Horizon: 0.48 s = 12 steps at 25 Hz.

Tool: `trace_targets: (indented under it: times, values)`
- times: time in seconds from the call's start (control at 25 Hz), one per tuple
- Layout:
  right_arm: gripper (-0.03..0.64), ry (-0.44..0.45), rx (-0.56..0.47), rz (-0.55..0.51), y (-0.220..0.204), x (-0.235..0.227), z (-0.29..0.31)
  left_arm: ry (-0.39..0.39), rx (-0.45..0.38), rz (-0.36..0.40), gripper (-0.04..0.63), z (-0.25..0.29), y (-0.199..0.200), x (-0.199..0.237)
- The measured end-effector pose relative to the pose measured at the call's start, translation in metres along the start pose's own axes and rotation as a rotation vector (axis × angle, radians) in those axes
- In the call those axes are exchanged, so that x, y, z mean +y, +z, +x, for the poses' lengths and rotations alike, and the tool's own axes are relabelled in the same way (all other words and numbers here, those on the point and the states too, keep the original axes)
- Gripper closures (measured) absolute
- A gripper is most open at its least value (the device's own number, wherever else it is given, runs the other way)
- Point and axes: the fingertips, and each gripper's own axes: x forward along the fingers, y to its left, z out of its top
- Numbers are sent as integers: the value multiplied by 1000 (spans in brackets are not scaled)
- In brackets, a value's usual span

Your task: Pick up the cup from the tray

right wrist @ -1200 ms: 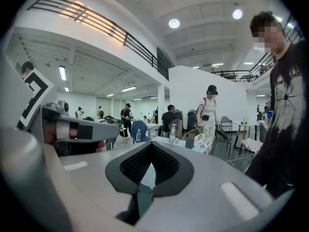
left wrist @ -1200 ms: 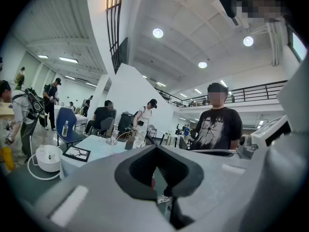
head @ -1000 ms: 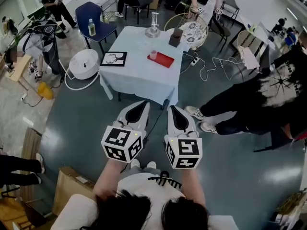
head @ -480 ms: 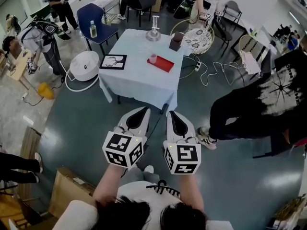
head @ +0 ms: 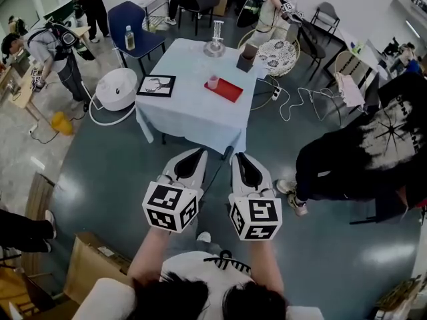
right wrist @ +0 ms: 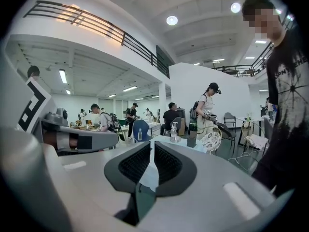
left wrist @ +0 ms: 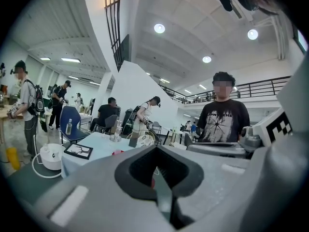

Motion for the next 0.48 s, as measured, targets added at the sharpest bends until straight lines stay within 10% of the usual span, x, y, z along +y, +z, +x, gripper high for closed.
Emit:
trace_targets:
  times: [0.48]
  values:
    - [521,11,0,-36,25,-21,94,-1,14,11,595,77,23,69]
